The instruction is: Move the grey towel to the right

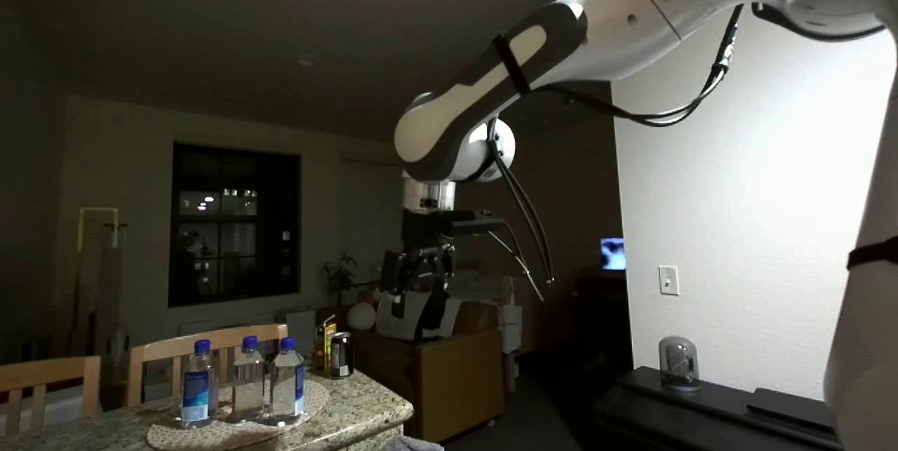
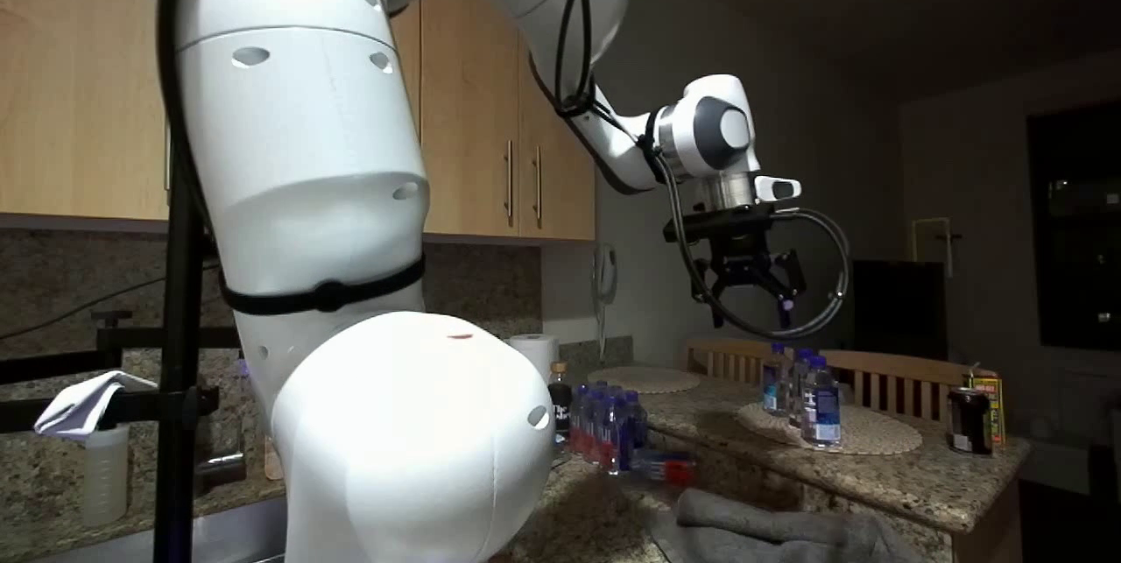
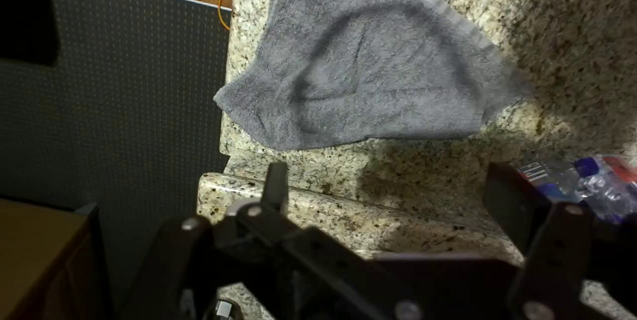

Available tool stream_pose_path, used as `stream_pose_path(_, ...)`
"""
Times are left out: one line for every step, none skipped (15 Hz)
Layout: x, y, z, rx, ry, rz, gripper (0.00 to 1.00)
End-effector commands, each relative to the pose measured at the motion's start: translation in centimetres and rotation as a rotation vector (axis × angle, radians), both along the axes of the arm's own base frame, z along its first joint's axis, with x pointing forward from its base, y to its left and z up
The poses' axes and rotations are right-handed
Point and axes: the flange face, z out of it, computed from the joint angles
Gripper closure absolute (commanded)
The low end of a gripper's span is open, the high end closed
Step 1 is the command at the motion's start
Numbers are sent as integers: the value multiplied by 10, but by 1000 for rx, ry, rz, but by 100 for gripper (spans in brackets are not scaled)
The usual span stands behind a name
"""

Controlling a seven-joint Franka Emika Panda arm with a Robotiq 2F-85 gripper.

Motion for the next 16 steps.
stream_pose_path(-42, 33, 9, -23, -34, 4, 0)
stream_pose_path(-51, 44, 9, 12, -34, 20, 0)
stream_pose_path(-29, 34, 10, -3, -24, 25, 0)
stream_pose_path(-37, 43, 11, -2, -28, 36, 0)
stream_pose_path(-43, 47, 12, -2, -31, 42, 0)
stream_pose_path(-45, 48, 12, -3, -32, 44, 0)
stream_pose_path(-46, 47, 12, -3, -31, 42, 0)
stream_pose_path(-46, 46, 12, -3, -31, 40, 0)
stream_pose_path(-46, 45, 12, -3, -31, 39, 0)
stream_pose_path(-46, 45, 12, -3, -31, 39, 0)
stream_pose_path(-46, 45, 12, -3, -31, 39, 0)
stream_pose_path(-46, 45, 12, -3, -31, 39, 0)
stream_pose_path(-46, 45, 12, -3, -31, 39, 0)
stream_pose_path(-46, 45, 12, -3, -31, 39, 0)
stream_pose_path(-46, 45, 12, -3, -31, 39, 0)
stream_pose_path(-46, 45, 12, -3, -31, 39, 0)
